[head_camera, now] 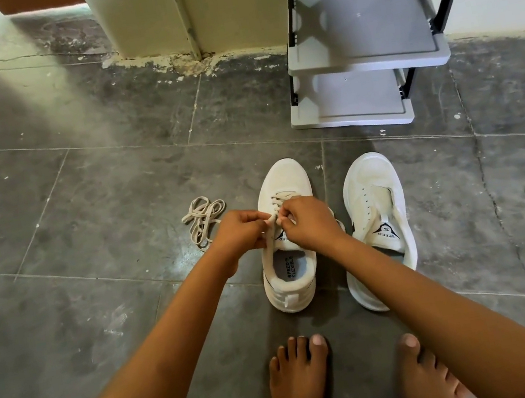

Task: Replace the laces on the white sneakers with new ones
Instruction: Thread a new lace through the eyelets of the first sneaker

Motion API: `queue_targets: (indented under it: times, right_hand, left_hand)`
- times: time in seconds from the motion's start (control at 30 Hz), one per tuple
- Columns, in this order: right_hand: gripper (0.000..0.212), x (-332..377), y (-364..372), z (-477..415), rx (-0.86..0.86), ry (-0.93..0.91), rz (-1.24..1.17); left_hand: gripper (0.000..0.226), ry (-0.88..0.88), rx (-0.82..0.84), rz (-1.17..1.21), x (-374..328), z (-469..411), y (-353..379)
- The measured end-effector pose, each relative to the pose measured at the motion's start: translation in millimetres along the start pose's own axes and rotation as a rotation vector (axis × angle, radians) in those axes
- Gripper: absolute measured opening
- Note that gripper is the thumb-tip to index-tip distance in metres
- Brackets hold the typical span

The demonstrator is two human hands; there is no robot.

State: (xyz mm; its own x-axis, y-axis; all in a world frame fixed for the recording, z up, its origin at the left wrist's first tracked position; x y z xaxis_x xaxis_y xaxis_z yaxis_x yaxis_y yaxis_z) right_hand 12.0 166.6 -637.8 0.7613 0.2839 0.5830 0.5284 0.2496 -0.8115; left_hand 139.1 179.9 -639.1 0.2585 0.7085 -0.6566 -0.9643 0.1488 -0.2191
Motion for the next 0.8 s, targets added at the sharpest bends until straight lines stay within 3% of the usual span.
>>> queue_targets:
  times: [0.17, 0.4, 0.5, 0.57, 0.63, 0.8]
  right_hand:
    - [0.014, 0, 1, 3, -0.053, 0.084, -0.060]
    - [0.012, -5, 7, 8, -0.127, 0.125, -0.180]
    - [0.026, -13, 2, 13, -0.155, 0.109, -0.008]
    - [0.055, -17, -8, 14, -0.157, 0.071, 0.110]
    - [0.076, -22, -10, 13, -0.059, 0.052, 0.075]
    - [0.078, -25, -6, 14, 0.040, 0.019, 0.098]
  left_hand:
    - [0.028, -0.045, 0.070, 0.044, 2, 0, -2]
    - [0.008, 0.052, 0.031, 0.108, 7, -6, 1]
    - [0.013, 0.149, -0.112, -0.030, 4, -10, 3]
    - [0.011, 0.224, -0.212, -0.216, 2, -11, 5]
    - [0.011, 0.295, -0.298, -0.338, 0, -8, 4]
    - [0.010, 0.493, -0.524, -0.518, -15, 12, 2]
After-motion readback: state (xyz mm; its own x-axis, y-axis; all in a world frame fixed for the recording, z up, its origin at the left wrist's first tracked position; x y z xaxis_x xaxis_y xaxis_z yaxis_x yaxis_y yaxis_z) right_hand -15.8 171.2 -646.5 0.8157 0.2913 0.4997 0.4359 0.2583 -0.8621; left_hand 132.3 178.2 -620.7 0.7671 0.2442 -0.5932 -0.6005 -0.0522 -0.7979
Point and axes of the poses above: each hand's wrist, its own z-axis away from the middle knuckle, its own y-axis out of the palm, x = y × z, the point moved 5 cm from there along -z, towards the middle knuckle, and after that the axes turned 13 degrees about -y, right-handed, at the moved point
